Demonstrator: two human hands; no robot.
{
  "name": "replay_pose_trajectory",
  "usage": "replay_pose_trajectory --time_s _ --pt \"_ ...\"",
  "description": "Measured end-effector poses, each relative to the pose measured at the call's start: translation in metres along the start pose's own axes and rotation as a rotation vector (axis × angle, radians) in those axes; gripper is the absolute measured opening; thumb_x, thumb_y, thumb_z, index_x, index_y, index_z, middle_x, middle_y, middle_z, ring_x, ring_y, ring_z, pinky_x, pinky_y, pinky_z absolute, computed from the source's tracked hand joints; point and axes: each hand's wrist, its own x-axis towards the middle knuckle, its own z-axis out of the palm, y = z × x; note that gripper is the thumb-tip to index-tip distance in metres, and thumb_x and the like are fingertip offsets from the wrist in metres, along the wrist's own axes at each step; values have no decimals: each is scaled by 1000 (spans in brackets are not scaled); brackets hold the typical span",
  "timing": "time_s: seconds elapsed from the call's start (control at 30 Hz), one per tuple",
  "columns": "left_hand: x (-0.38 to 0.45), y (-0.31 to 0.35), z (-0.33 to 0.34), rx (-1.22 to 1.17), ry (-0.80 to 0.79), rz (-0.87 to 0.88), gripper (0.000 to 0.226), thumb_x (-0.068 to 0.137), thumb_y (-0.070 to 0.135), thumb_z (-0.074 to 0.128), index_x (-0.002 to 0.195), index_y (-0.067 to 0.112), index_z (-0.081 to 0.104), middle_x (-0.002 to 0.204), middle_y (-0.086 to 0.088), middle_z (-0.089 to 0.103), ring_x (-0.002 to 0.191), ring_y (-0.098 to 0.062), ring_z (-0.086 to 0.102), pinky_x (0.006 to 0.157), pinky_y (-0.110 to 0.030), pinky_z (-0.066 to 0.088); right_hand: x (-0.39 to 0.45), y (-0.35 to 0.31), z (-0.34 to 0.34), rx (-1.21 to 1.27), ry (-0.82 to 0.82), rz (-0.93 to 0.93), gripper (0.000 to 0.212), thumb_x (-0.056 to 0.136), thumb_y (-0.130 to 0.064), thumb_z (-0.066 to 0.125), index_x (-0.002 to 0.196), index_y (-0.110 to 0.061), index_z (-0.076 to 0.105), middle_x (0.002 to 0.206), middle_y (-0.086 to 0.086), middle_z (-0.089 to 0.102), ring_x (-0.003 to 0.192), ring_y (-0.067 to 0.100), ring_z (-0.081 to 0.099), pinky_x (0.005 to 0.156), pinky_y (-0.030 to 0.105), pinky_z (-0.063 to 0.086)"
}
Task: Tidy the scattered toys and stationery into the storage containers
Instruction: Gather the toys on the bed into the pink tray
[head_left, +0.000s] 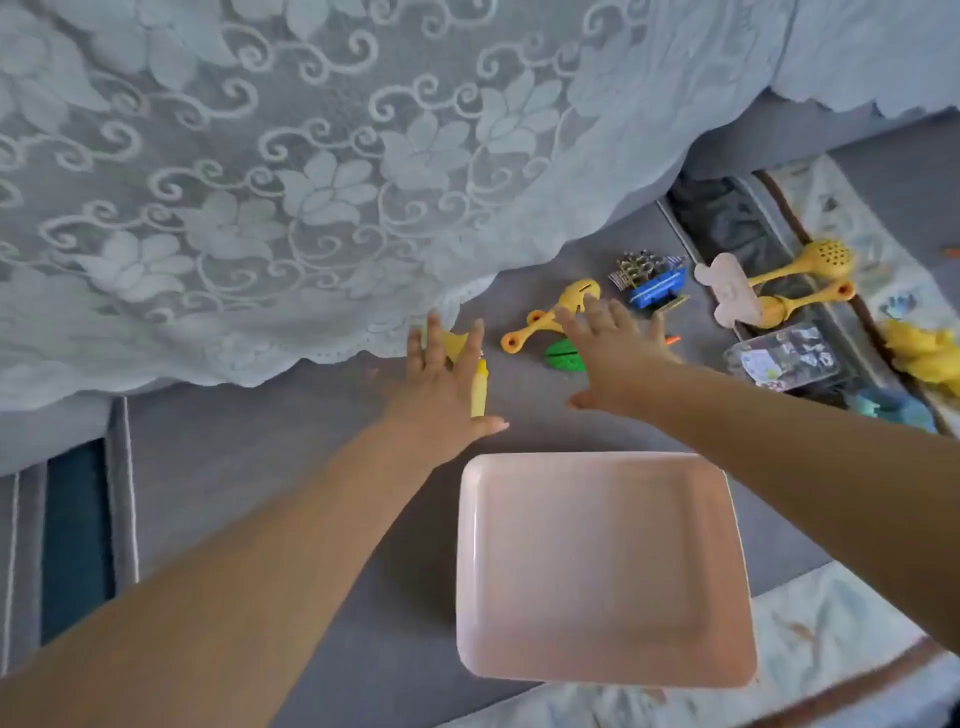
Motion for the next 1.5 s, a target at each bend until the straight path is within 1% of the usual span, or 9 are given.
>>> replay_pose_trajectory --time_s 0.17,0.33,0.43,0.57,0.8,1.03,1.13,1.2,1.5 --pt "15 7 38 -6 -20 -32 92 94 36 56 151 34 -16 159 -16 -15 147 -38 -3 110 -65 23 11 5 28 -15 0 -26 93 87 -31 66 154 -27 1 162 8 -3 149 34 5 114 62 15" --pt "22 10 60 -25 36 -46 58 96 19 48 148 33 24 131 -18 40 115 -38 47 94 -47 45 12 5 43 -78 153 -40 63 88 -6 53 144 -27 34 146 11 31 131 36 33 102 50 35" --pt "26 8 62 -61 39 -34 42 93 17 55 133 23 46 124 -17 41 107 -40 50 89 -42 43 13 1 51 -16 188 27 53 86 0 53 135 -19 41 131 13 39 119 37 42 86 46 43" --pt "28 2 59 -175 52 -87 28 89 12 57 116 20 53 121 -15 39 108 -38 49 85 -40 42 12 -3 63 180 93 113 51 81 5 58 125 -17 42 128 14 39 115 38 45 79 46 46" --pt "-25 -1 31 -298 274 -22 33 86 20 64 117 20 52 123 -12 41 98 -31 52 70 -30 37 -30 -9 34 503 252 155 45 79 -15 67 117 -17 43 122 13 44 102 36 52 70 36 38" --pt "-104 15 42 -319 85 88 42 84 32 69 120 20 51 114 -10 43 101 -32 50 76 -34 43 -118 -48 50 727 217 248 40 83 -23 67 110 -11 39 113 9 45 84 26 47 67 31 32" --pt "-119 18 53 -229 -31 115 56 84 45 66 131 26 43 119 -11 44 111 -32 45 83 -40 47 -137 -66 62 742 119 261 45 85 -32 69 108 -13 36 110 6 47 80 26 53 63 33 39" --pt "-120 17 56 -174 -31 118 63 82 51 66 134 30 38 118 -11 43 111 -33 45 83 -41 47 -139 -71 67 763 91 266 50 84 -37 70 111 -13 36 115 6 49 87 27 59 72 38 48" --pt "-53 0 34 -222 200 36 65 86 40 65 140 20 36 123 -17 44 113 -37 46 92 -44 44 -70 -35 42 771 294 278 40 83 -12 57 120 -12 43 124 12 46 97 34 57 83 43 48"
